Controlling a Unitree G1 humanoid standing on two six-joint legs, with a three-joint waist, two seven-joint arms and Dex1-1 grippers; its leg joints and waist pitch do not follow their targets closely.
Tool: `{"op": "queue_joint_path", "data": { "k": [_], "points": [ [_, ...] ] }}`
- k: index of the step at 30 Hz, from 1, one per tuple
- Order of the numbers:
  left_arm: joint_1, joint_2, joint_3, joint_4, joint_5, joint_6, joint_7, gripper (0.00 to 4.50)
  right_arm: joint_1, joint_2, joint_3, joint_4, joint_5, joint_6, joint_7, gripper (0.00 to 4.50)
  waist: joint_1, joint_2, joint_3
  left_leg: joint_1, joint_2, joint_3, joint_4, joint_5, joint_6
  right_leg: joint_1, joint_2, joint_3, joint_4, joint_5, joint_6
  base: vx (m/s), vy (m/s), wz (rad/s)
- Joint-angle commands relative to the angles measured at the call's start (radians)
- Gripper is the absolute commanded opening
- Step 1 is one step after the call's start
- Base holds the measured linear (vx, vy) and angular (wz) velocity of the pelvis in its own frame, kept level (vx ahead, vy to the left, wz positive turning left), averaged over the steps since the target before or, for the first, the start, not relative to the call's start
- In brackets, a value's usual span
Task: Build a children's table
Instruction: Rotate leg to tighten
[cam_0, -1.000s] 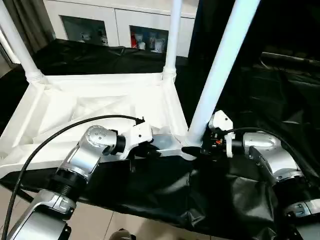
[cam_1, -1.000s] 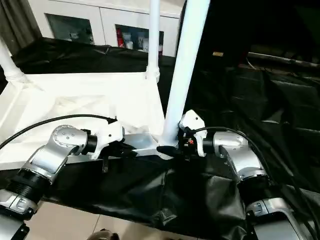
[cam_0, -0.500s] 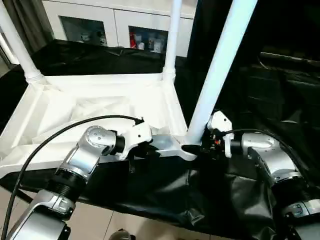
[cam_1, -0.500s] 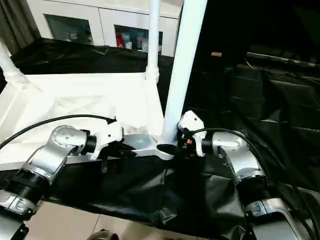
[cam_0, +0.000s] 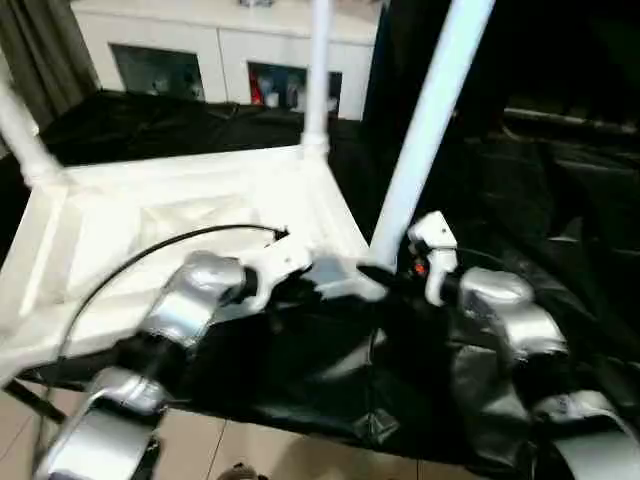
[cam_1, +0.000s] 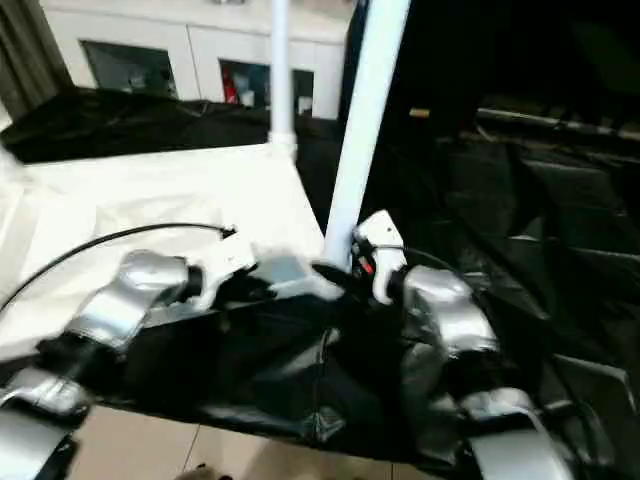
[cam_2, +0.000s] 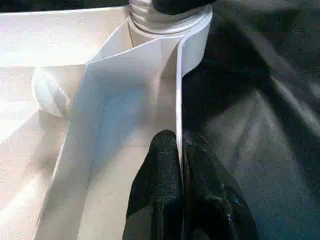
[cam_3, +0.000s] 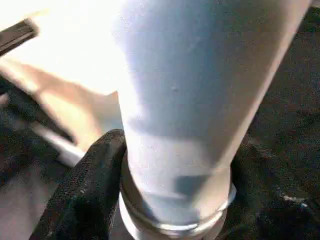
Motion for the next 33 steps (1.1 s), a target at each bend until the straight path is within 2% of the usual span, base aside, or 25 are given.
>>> {"op": "queue_joint_path", "data": {
  "k": [1,2,3,6,7,8,9,11,12,14,16,18,19,21,23,24,25,26,28,29,30,31,32,33],
  "points": [
    [-0.052,-0.074,0.073,0.048,-0.044,0.017,0.154,0.0,0.003,0.04,-0.038,0.145,-0.031,0.065,-0.219,2.7,-0.01,-0.002,-0.056,0.022,0.053,-0.046,-0.073,-0.377,-0.027,0.027,-0.088,0.046,-0.127,-0.629,-0.074,0.0,0.0,0.0],
    [-0.081,-0.104,0.082,0.088,-0.038,0.043,0.222,0.0,-0.02,0.072,-0.06,0.188,-0.034,0.062,-0.323,2.7,-0.011,0.0,-0.059,0.024,0.056,-0.048,-0.072,-0.384,-0.033,0.029,-0.091,0.045,-0.126,-0.623,-0.075,0.0,0.0,0.0],
    [-0.103,-0.128,0.085,0.116,-0.033,0.06,0.266,0.0,-0.04,0.1,-0.079,0.221,-0.028,0.06,-0.397,2.7,-0.016,0.009,-0.058,0.027,0.058,-0.05,-0.075,-0.396,-0.037,0.026,-0.089,0.043,-0.13,-0.609,-0.08,0.0,0.0,0.0],
    [-0.13,-0.161,0.09,0.149,-0.03,0.074,0.312,0.0,-0.073,0.136,-0.103,0.267,-0.017,0.051,-0.492,2.7,-0.02,0.01,-0.058,0.037,0.06,-0.052,-0.079,-0.452,-0.035,0.026,-0.089,0.036,-0.137,-0.561,-0.086,-0.006,0.018,0.01],
    [-0.149,-0.182,0.082,0.169,-0.015,0.063,0.336,0.0,-0.109,0.163,-0.113,0.299,-0.015,0.029,-0.541,2.7,-0.022,0.006,-0.059,0.033,0.059,-0.051,-0.082,-0.451,-0.03,0.028,-0.088,0.037,-0.136,-0.549,-0.086,0.0,0.0,0.0],
    [-0.151,-0.184,0.079,0.171,-0.011,0.059,0.338,0.0,-0.114,0.167,-0.114,0.302,-0.013,0.024,-0.542,2.7,-0.022,0.006,-0.061,0.031,0.059,-0.053,-0.082,-0.449,-0.03,0.03,-0.089,0.037,-0.134,-0.543,-0.085,0.0,0.0,0.0],
    [-0.154,-0.185,0.076,0.177,-0.005,0.051,0.341,0.0,-0.121,0.172,-0.117,0.308,-0.013,0.016,-0.54,2.7,-0.022,0.005,-0.062,0.023,0.06,-0.053,-0.085,-0.437,-0.026,0.035,-0.092,0.041,-0.129,-0.523,-0.088,0.0,0.0,0.0],
    [-0.153,-0.182,0.062,0.181,0.004,0.029,0.322,0.0,-0.137,0.178,-0.12,0.314,-0.017,-0.008,-0.522,2.7,-0.02,0.005,-0.062,0.021,0.061,-0.05,-0.087,-0.422,-0.02,0.033,-0.093,0.046,-0.128,-0.496,-0.094,0.0,0.0,0.0],
    [-0.153,-0.182,0.062,0.181,0.004,0.029,0.322,0.0,-0.137,0.178,-0.12,0.314,-0.017,-0.008,-0.522,3.05,-0.019,0.001,-0.063,0.018,0.06,-0.048,-0.086,-0.409,-0.014,0.036,-0.095,0.049,-0.125,-0.49,-0.098,0.0,0.0,0.0],
    [-0.151,-0.176,0.051,0.182,0.009,0.013,0.308,0.0,-0.145,0.18,-0.132,0.318,-0.008,-0.028,-0.5,3.05,-0.016,0.0,-0.063,0.017,0.06,-0.046,-0.086,-0.388,-0.006,0.035,-0.096,0.052,-0.124,-0.482,-0.104,0.0,0.0,0.0],
    [-0.145,-0.165,0.039,0.181,0.008,-0.009,0.288,0.0,-0.156,0.168,-0.146,0.321,-0.007,-0.062,-0.493,3.44,-0.014,-0.001,-0.063,0.017,0.059,-0.043,-0.084,-0.372,0.001,0.035,-0.097,0.053,-0.123,-0.484,-0.109,0.0,0.0,0.0],
    [-0.14,-0.154,0.033,0.176,0.005,-0.023,0.261,0.0,-0.168,0.143,-0.143,0.331,-0.02,-0.097,-0.481,3.49,-0.012,0.0,-0.065,0.015,0.06,-0.043,-0.085,-0.353,0.006,0.037,-0.096,0.054,-0.12,-0.473,-0.113,0.0,0.0,0.0],
    [-0.137,-0.15,0.034,0.172,0.0,-0.029,0.248,0.0,-0.17,0.132,-0.142,0.329,-0.021,-0.107,-0.46,3.73,-0.011,-0.002,-0.067,0.009,0.06,-0.042,-0.085,-0.327,0.01,0.042,-0.097,0.055,-0.117,-0.444,-0.121,0.0,0.0,0.0],
    [-0.13,-0.143,0.041,0.157,-0.012,-0.032,0.22,0.0,-0.167,0.109,-0.141,0.305,-0.008,-0.112,-0.379,3.84,-0.007,-0.002,-0.069,0.008,0.062,-0.039,-0.083,-0.297,0.02,0.042,-0.095,0.057,-0.111,-0.403,-0.136,0.0,0.0,0.0],
    [-0.122,-0.127,0.038,0.141,-0.013,-0.048,0.19,0.0,-0.148,0.072,-0.11,0.258,-0.013,-0.116,-0.258,3.89,-0.003,-0.003,-0.07,0.006,0.062,-0.035,-0.08,-0.274,0.034,0.044,-0.094,0.059,-0.105,-0.373,-0.151,0.0,0.0,0.0],
    [-0.118,-0.118,0.036,0.134,-0.012,-0.051,0.176,0.0,-0.135,0.052,-0.094,0.229,-0.014,-0.114,-0.186,3.89,0.002,-0.004,-0.07,0.001,0.059,-0.033,-0.078,-0.26,0.05,0.049,-0.09,0.057,-0.105,-0.357,-0.15,0.0,0.0,0.0],
    [-0.114,-0.11,0.034,0.128,-0.013,-0.058,0.161,0.0,-0.122,0.036,-0.082,0.203,-0.011,-0.111,-0.127,3.89,0.005,-0.004,-0.074,-0.002,0.063,-0.034,-0.077,-0.231,0.056,0.049,-0.092,0.06,-0.096,-0.324,-0.157,0.0,0.0,0.0],
    [-0.106,-0.099,0.03,0.118,-0.016,-0.081,0.135,0.0,-0.103,0.014,-0.065,0.162,-0.004,-0.105,-0.056,3.89,0.008,-0.002,-0.074,-0.003,0.061,-0.033,-0.076,-0.222,0.064,0.05,-0.09,0.059,-0.095,-0.309,-0.159,0.0,0.0,0.0],
    [-0.089,-0.079,0.022,0.094,-0.031,-0.111,0.077,0.0,-0.068,-0.027,-0.034,0.09,0.002,-0.099,0.058,3.89,0.013,-0.008,-0.081,-0.011,0.063,-0.033,-0.07,-0.175,0.081,0.055,-0.089,0.061,-0.08,-0.23,-0.169,0.0,0.0,0.0],
    [-0.074,-0.063,0.014,0.068,-0.044,-0.135,0.027,0.0,-0.05,-0.054,-0.019,0.054,0.006,-0.094,0.123,3.89,0.015,-0.008,-0.084,-0.015,0.062,-0.031,-0.064,-0.131,0.097,0.052,-0.088,0.062,-0.067,-0.156,-0.192,0.0,0.0,0.0],
    [-0.064,-0.053,0.009,0.051,-0.052,-0.148,-0.005,0.0,-0.04,-0.069,-0.011,0.036,0.008,-0.091,0.157,3.89,0.016,-0.01,-0.085,-0.018,0.06,-0.029,-0.06,-0.101,0.118,0.053,-0.085,0.061,-0.06,-0.102,-0.212,0.065,-0.021,0.01],
    [-0.048,-0.038,0.003,0.019,-0.065,-0.146,-0.053,0.0,-0.027,-0.093,0.002,0.012,0.006,-0.089,0.206,3.89,0.019,-0.008,-0.086,-0.018,0.061,-0.028,-0.057,-0.087,0.13,0.054,-0.084,0.059,-0.053,-0.071,-0.23,0.0,0.0,0.0],
    [-0.034,-0.025,-0.003,-0.01,-0.075,-0.145,-0.093,0.0,-0.017,-0.113,0.014,-0.007,0.005,-0.085,0.246,3.89,0.02,-0.009,-0.085,-0.021,0.061,-0.027,-0.056,-0.079,0.137,0.053,-0.084,0.059,-0.052,-0.061,-0.234,0.0,0.0,0.0],
    [-0.027,-0.017,-0.007,-0.026,-0.079,-0.14,-0.113,0.0,-0.01,-0.124,0.022,-0.019,0.004,-0.086,0.272,3.89,0.023,-0.006,-0.085,-0.018,0.063,-0.026,-0.054,-0.08,0.141,0.05,-0.083,0.058,-0.052,-0.066,-0.242,0.0,0.0,0.0]
  ]
}}
